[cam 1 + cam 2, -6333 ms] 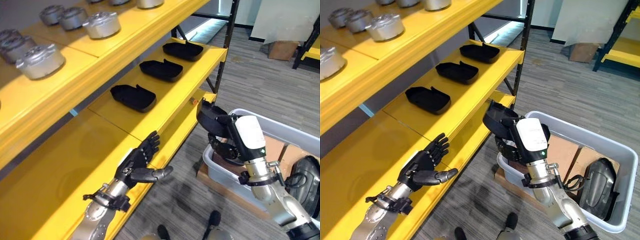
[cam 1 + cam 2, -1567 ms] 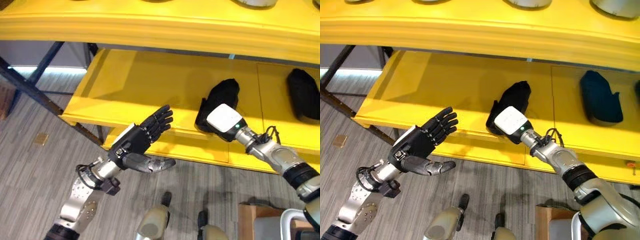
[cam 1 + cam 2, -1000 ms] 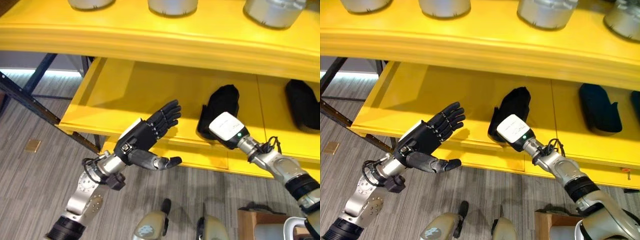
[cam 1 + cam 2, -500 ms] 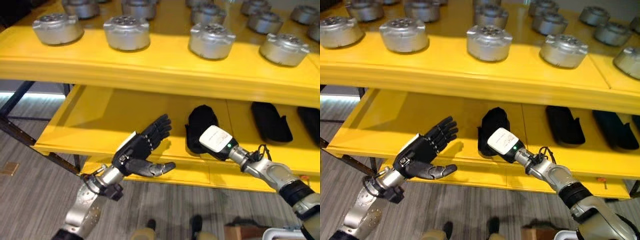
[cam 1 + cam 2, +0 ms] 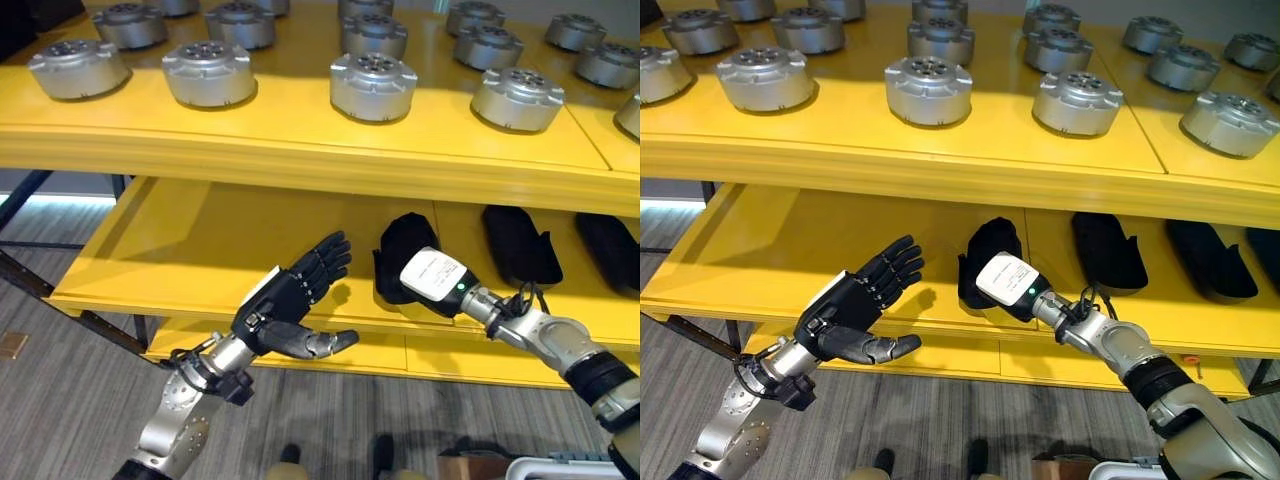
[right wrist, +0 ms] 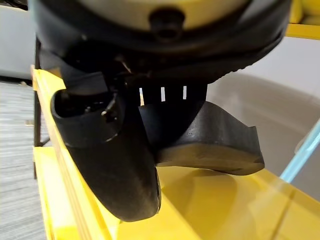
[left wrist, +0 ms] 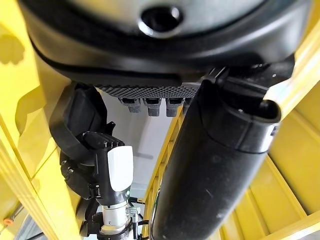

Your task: Move parts from the plastic box to the shelf.

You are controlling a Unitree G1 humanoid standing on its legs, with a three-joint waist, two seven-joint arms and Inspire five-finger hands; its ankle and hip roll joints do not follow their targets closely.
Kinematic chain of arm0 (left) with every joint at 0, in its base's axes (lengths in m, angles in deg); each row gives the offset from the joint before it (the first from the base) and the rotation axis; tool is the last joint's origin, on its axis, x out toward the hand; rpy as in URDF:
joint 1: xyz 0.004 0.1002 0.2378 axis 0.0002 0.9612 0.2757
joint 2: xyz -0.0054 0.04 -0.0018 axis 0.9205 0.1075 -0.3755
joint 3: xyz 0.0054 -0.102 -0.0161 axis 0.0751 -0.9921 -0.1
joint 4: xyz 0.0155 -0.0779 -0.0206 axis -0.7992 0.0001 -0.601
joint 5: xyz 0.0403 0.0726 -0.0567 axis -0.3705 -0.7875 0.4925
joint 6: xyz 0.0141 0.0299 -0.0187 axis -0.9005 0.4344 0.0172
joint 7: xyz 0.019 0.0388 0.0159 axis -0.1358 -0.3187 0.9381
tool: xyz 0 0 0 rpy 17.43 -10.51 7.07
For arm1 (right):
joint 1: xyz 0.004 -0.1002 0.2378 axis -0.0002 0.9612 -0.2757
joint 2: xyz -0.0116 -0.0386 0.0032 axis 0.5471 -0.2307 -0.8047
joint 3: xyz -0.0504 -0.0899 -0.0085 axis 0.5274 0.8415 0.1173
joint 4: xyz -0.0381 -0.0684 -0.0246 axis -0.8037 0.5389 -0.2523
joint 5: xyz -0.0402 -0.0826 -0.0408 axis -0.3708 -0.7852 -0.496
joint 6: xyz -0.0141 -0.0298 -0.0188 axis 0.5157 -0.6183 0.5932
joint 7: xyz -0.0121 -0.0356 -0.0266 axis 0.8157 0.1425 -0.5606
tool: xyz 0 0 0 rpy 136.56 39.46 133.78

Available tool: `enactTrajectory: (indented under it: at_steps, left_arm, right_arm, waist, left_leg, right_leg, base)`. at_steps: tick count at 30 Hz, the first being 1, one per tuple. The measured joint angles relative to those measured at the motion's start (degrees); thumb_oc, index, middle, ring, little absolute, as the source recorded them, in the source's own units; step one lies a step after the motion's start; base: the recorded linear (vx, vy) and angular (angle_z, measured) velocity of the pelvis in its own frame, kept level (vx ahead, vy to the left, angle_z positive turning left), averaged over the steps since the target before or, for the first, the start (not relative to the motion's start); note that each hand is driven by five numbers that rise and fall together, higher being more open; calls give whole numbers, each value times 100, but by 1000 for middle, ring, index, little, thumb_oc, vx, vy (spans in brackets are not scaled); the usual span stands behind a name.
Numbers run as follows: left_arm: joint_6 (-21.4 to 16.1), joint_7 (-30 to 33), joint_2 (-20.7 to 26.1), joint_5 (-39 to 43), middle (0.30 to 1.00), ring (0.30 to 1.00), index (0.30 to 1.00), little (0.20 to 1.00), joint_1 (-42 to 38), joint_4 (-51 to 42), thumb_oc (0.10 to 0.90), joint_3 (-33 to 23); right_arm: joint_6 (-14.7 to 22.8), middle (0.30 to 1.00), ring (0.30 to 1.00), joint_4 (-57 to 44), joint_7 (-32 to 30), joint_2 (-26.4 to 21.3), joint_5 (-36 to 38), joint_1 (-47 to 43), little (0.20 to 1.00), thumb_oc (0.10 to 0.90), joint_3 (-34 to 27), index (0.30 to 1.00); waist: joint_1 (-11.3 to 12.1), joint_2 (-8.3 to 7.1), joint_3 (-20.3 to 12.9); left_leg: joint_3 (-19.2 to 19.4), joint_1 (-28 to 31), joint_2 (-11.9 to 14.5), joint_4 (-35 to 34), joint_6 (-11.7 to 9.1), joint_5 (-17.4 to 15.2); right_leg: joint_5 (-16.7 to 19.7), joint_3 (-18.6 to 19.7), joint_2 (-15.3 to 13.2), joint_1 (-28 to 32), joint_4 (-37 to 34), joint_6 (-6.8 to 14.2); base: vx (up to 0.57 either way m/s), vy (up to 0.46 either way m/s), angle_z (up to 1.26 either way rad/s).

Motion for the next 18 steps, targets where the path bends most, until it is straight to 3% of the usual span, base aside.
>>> enactTrajectory:
  at_steps: [5,9,11,15,18]
  left_arm:
    - [21,127,-4,0,1000,1000,1000,1000,122,-3,900,18]
    - [18,195,-5,19,1000,1000,1000,1000,120,5,900,17]
    - [16,264,-18,18,1000,1000,1000,1000,66,5,900,69]
    - [4,290,-12,16,1000,1000,1000,1000,58,7,900,188]
    - [-74,296,-10,17,1000,1000,1000,1000,-29,20,900,211]
  right_arm:
    - [53,300,300,139,-14,24,2,-95,300,400,171,300]
    - [55,300,300,595,-106,95,-2,-364,300,400,350,300]
    - [28,300,300,741,-221,135,-3,-592,300,400,410,300]
    - [-185,300,300,863,-401,131,0,-963,300,400,414,300]
    - [-291,300,300,1090,-591,131,5,-1255,300,400,416,300]
  waist:
    - [81,27,10]
    - [273,108,49]
    - [292,170,126]
    - [368,434,456]
    - [371,468,691]
  left_leg:
    - [-84,-75,-11,10,-9,8]
    - [-135,-337,-23,61,-34,37]
    - [-156,-516,-34,137,-37,38]
    - [-238,-723,-49,230,-53,57]
    - [-290,-933,-49,252,-90,113]
  right_leg:
    - [18,-87,-14,-20,-18,-27]
    - [24,-137,-27,-254,28,-26]
    - [22,-142,-41,-424,108,-27]
    - [48,-188,-35,-567,137,-28]
    - [51,-211,-41,-783,225,-34]
  base:
    - [4,-22,8]
    - [-43,-22,7]
    - [-30,-11,4]
    - [-47,-23,8]
    - [-8,-8,6]
